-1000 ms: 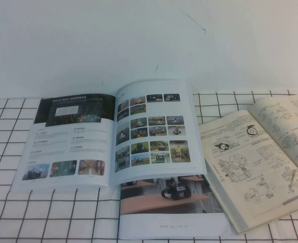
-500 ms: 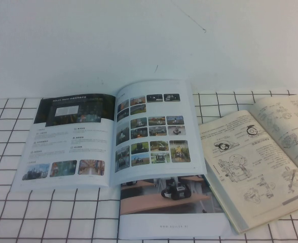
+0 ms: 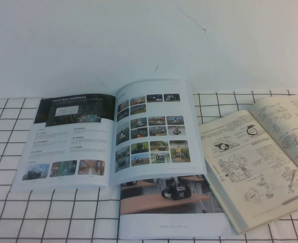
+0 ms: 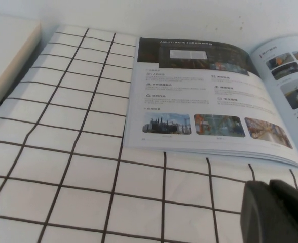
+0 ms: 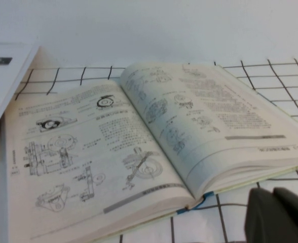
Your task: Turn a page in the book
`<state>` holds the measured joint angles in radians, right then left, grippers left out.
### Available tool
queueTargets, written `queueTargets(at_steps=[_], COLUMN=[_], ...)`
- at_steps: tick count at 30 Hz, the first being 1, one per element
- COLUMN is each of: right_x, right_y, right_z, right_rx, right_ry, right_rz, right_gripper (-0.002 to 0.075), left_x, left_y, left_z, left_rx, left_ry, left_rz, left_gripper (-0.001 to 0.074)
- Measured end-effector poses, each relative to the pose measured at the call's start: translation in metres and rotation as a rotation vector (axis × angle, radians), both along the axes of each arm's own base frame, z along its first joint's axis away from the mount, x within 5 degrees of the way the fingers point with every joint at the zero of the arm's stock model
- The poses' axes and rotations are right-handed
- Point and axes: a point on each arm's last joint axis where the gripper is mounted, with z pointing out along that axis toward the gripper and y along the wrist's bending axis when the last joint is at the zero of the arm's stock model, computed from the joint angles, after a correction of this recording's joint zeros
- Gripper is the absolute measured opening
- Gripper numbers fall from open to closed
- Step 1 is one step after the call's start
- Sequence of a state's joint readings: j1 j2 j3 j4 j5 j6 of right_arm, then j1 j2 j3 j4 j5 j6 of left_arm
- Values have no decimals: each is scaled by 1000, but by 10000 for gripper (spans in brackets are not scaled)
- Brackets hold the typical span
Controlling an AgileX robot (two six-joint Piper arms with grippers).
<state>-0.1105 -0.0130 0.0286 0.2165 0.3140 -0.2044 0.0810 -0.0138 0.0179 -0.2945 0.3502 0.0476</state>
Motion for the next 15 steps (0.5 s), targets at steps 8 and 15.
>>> queueTargets(at_steps=[8, 15], right_x=[1, 3], right_y=[-1, -2], right_z=[4, 13], right_rx=[-5, 52], right_ry=[-48, -144], right_rz=[-11, -32], right_gripper=[9, 9], left_x=[2, 4], left_y=[-1, 1], left_z=[5, 13], left_rx=[-125, -184], left_ry=[-74, -168], left_rz=[16, 49], left_gripper=[-3, -3])
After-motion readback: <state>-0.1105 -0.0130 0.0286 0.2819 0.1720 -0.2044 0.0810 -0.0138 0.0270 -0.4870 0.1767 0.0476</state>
